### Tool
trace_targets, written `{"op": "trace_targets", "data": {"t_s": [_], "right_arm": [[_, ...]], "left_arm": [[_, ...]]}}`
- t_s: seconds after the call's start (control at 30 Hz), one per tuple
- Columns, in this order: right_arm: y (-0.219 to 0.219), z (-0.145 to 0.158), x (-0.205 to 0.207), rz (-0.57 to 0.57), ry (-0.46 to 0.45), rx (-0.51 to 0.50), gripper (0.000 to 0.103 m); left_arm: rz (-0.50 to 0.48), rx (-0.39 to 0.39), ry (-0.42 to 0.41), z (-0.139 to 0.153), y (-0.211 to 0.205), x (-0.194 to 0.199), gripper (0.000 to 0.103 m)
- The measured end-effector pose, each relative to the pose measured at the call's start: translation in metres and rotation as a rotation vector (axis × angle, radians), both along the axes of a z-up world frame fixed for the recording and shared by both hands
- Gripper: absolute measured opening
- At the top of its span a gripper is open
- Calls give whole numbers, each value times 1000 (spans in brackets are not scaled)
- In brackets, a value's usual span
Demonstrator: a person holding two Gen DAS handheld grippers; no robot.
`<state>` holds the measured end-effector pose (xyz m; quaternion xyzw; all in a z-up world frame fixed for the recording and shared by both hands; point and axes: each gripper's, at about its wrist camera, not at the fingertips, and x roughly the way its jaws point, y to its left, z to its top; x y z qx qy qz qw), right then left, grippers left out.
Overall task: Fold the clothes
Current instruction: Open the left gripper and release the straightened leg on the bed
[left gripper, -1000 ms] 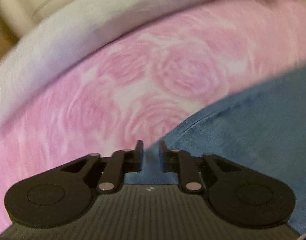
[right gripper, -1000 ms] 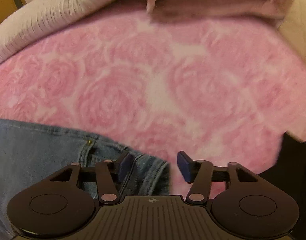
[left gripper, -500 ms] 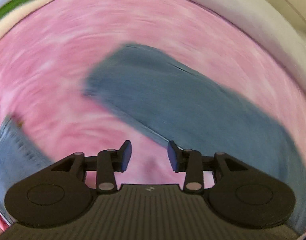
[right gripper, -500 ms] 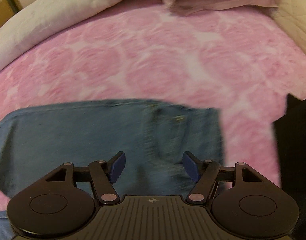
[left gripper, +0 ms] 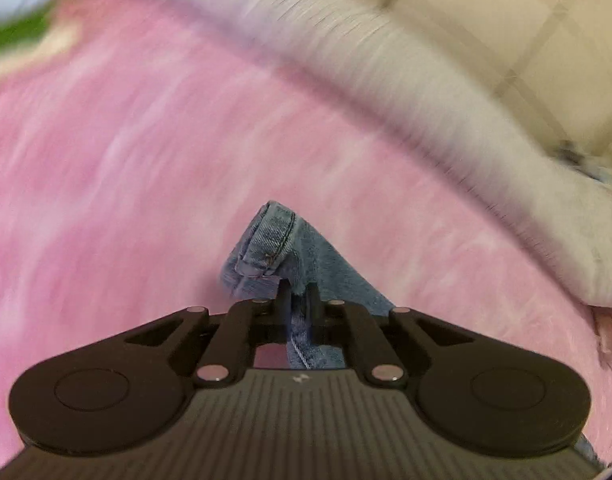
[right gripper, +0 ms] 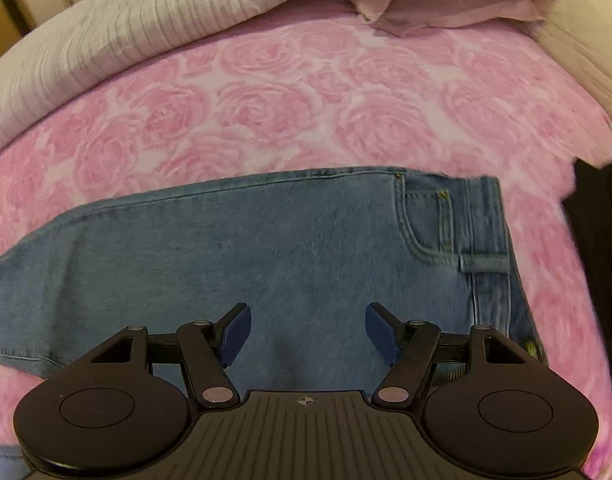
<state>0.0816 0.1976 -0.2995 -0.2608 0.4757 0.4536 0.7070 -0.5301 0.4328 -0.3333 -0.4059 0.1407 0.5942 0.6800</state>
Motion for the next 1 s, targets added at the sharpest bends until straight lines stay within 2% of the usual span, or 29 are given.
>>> {"op": "trace_targets", "data": {"t_s": [0.13, 0.17, 0.2, 0.27, 0.3, 0.37, 0.4, 0.43, 0.47, 0.5, 0.57, 0.73, 0.83, 0.87, 1.0], "right_arm": [[-18, 10, -15, -66, -6, 1, 67], [-23, 11, -19, -77, -7, 0, 67], [-26, 11, -23, -85, -1, -15, 67], [-34, 8, -33, -101, 10, -40, 67], [-36, 6, -37, -110, 15, -46, 67], [-38, -1, -43, -127, 26, -64, 67], [-39, -4, -46, -133, 29, -74, 67], [-40, -5, -49, -133, 31, -81, 67], [-40, -6, -52, -128, 31, -85, 67], [-41, -5, -54, -120, 25, -87, 67], [-44, -3, -57, -102, 5, -91, 67], [-67, -1, -52, -129, -32, -106, 67], [-89, -4, -45, -169, -43, -114, 67], [-96, -5, -43, -176, -51, -119, 67], [-127, -13, -36, -155, -112, -146, 67]], "left_arm": [[-184, 192, 37, 49, 21, 7, 3], [-228, 242, 57, 58, 20, 10, 4], [-248, 261, 74, 59, 21, 11, 4], [-242, 231, 90, 46, 27, 6, 5], [-234, 188, 105, 33, 31, 3, 8], [-212, 21, 202, -14, 43, -5, 10], [-200, -37, 259, -34, 46, -8, 8], [-187, -62, 316, -47, 46, -12, 22], [-176, -77, 346, -53, 42, -14, 29], [-166, -80, 345, -48, 35, -13, 34], [-146, -86, 342, -40, 20, -13, 33], [-98, -101, 334, -18, -16, -11, 25], [-68, -110, 329, -5, -39, -10, 25], [-84, -122, 321, -2, -54, -6, 25], [-251, -187, 275, 7, -151, 35, 25]]}}
